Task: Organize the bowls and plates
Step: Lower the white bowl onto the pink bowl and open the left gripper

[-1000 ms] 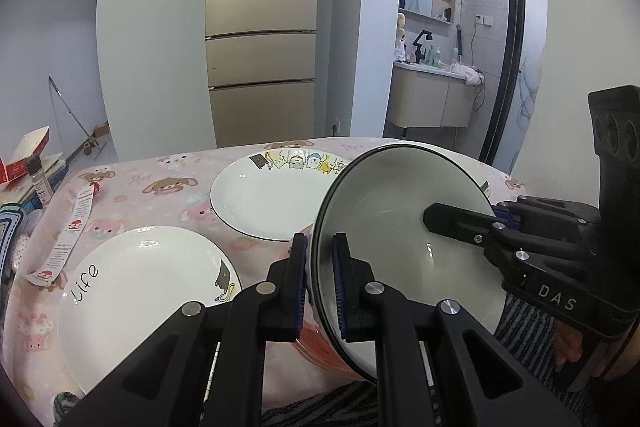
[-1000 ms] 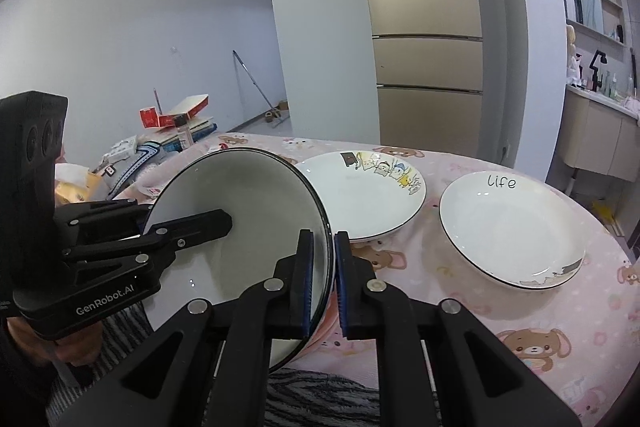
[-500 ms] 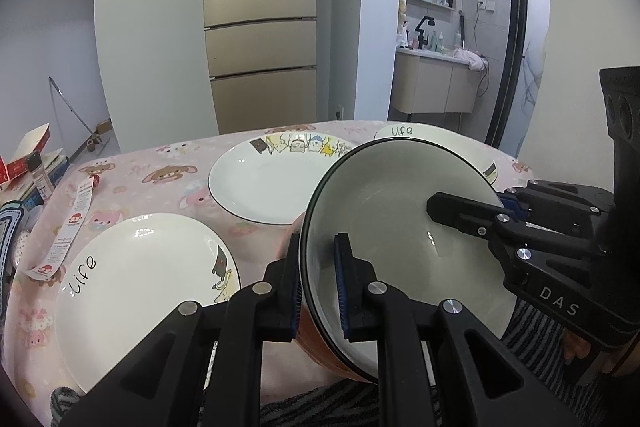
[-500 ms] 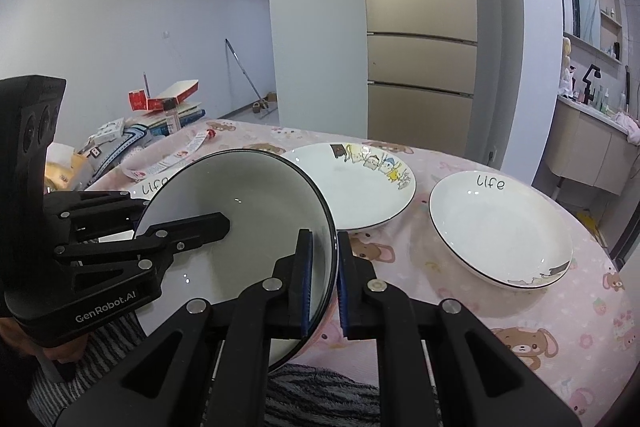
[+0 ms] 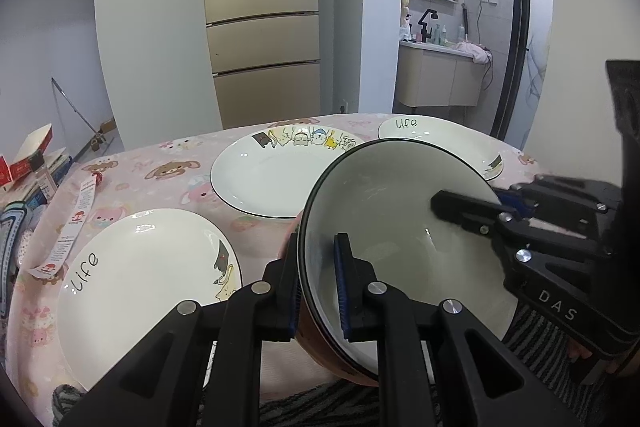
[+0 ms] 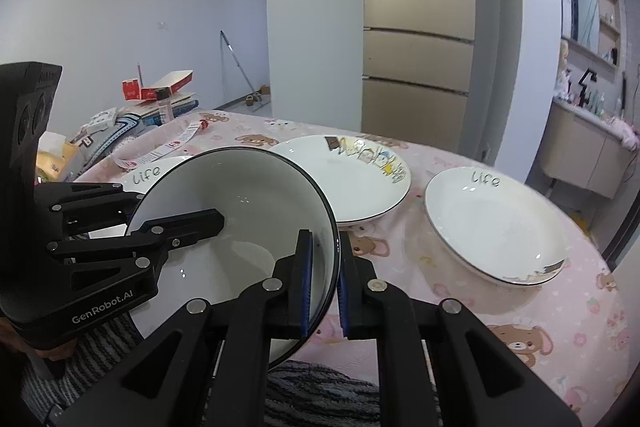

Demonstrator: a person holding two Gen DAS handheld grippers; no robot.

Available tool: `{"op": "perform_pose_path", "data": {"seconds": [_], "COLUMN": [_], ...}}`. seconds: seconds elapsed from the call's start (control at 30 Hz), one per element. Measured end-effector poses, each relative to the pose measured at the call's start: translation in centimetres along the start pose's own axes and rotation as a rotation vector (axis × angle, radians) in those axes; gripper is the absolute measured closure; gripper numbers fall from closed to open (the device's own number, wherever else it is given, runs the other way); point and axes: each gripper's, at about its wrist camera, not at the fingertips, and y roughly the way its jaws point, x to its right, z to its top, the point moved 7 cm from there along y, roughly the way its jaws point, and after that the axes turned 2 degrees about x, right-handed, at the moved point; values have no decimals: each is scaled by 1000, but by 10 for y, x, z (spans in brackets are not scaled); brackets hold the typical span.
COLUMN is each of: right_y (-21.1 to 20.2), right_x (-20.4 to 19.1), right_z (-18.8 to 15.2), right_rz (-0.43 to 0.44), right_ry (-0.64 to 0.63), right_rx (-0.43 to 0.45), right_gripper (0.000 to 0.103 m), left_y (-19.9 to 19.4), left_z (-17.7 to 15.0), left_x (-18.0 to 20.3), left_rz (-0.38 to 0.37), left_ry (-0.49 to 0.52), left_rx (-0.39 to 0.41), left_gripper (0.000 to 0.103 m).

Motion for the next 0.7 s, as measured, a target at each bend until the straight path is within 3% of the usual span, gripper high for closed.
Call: {"op": "perform_pose_path", "data": {"seconds": [0.2,0.5,0.63,0.7], "right_y": [-5,-5,-9,-10], "right_x": [-10,-9,-9,-9], "right_z": [2,2,1,1], "right_rz": [-83,-72,-67,-61], "right_ry": [-95,-91,-88,-81], "right_rx": [24,26,38,43], "right_gripper": [93,93,93,93], "left_y": [3,2,5,3], "left_z": [-1,-3,-5,-4], "left_x": [-9,-10,-18,-19], "left_rz": [11,4,-7,-23], "left_ry": [-35,-52,-99,-114], "left_rx": [-19,-22,-41,-31], "left_gripper": [87,86,73,72]}}
